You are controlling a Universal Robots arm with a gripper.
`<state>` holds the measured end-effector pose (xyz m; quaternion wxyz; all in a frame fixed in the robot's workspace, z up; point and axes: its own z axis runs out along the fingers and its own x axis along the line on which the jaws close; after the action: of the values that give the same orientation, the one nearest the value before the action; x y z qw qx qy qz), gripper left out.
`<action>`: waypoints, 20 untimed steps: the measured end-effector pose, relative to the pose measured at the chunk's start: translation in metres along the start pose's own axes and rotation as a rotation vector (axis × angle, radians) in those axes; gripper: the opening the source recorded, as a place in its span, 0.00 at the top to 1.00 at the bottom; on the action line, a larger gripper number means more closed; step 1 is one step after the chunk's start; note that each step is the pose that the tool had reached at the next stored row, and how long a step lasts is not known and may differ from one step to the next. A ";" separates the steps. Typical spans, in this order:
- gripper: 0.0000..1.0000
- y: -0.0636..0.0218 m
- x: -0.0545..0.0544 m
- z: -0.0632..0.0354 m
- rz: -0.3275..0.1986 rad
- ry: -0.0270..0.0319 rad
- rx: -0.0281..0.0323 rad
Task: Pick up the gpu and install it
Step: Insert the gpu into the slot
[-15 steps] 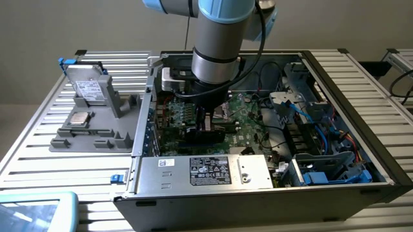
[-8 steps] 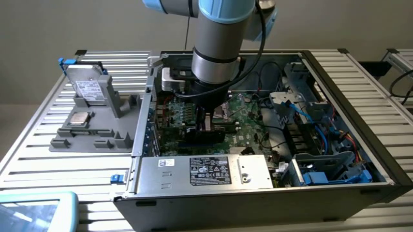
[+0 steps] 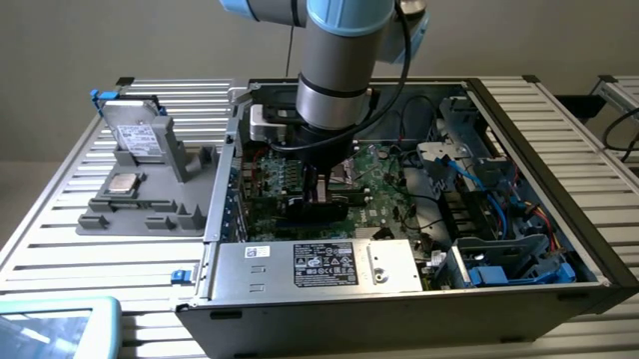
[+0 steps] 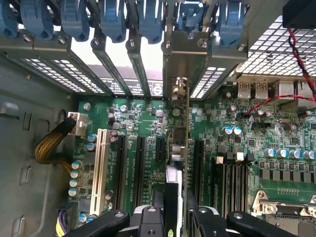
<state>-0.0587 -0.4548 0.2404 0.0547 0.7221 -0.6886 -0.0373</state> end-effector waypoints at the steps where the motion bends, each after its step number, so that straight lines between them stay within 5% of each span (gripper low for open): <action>1: 0.73 0.0004 0.000 0.0000 0.000 0.0001 -0.0001; 20: 0.73 0.0016 0.000 0.0010 -0.001 0.0003 -0.0002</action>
<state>-0.0604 -0.4549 0.2397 0.0548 0.7223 -0.6884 -0.0373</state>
